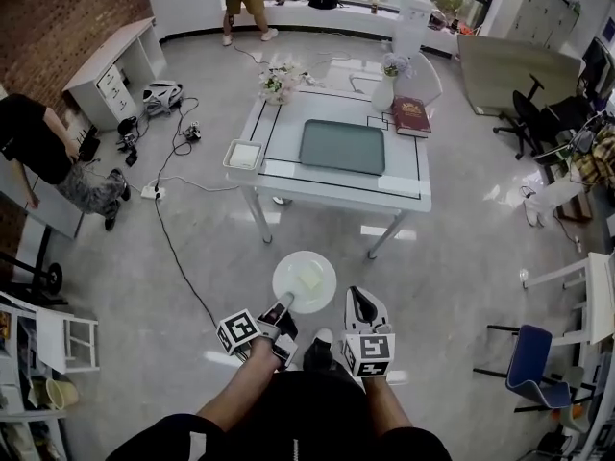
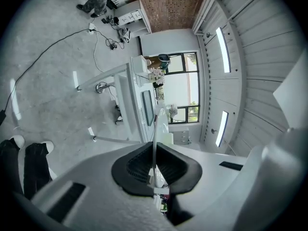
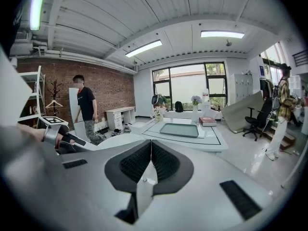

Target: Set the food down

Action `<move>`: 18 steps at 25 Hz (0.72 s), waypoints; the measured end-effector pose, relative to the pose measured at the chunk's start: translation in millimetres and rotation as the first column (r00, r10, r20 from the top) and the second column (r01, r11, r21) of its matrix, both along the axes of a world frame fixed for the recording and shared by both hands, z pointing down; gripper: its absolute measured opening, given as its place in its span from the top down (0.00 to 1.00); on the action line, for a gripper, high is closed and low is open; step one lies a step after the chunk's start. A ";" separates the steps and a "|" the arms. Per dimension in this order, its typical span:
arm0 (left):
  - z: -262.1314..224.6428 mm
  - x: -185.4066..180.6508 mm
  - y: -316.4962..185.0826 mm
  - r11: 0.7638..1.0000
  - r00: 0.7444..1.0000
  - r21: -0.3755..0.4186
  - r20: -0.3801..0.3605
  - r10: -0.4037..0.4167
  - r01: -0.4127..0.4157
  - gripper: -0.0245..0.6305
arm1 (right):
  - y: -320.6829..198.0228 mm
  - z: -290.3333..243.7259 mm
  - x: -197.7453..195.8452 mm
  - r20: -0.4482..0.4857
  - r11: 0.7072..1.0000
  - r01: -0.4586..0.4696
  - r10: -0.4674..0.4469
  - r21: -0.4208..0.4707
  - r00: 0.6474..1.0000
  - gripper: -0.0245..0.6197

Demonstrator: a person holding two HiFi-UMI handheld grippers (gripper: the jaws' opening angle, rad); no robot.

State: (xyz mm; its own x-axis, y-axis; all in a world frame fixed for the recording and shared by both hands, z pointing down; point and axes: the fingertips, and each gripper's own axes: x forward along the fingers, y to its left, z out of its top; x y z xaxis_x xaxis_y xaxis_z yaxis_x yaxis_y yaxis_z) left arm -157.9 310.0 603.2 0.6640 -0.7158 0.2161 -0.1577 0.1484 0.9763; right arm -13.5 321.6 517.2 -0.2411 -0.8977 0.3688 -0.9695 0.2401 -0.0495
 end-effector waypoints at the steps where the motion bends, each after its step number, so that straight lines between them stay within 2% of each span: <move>1: 0.1 3.8 -4.5 1.000 1.000 0.000 0.003 -0.005 0.005 0.94 | -6.2 -0.6 4.1 0.007 1.000 0.004 -0.004 0.006 1.000 0.95; 9: -5.8 27.4 -35.8 0.999 0.998 0.015 0.030 -0.053 0.052 0.94 | -44.8 3.2 31.9 0.026 0.998 0.053 -0.054 0.032 0.998 0.95; 18: -3.6 47.2 -59.2 0.996 0.996 0.004 0.033 -0.085 0.085 0.94 | -69.4 6.7 52.1 0.039 0.997 0.077 -0.078 0.022 0.996 0.95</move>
State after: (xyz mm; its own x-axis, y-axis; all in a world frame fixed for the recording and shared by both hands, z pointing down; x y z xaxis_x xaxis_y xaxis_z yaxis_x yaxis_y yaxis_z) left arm -110.7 250.8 599.6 0.5933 -0.7699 0.2351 -0.1770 0.1601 0.9711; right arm 38.6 252.3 523.9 -0.3244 -0.8829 0.3395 -0.9453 0.3157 -0.0823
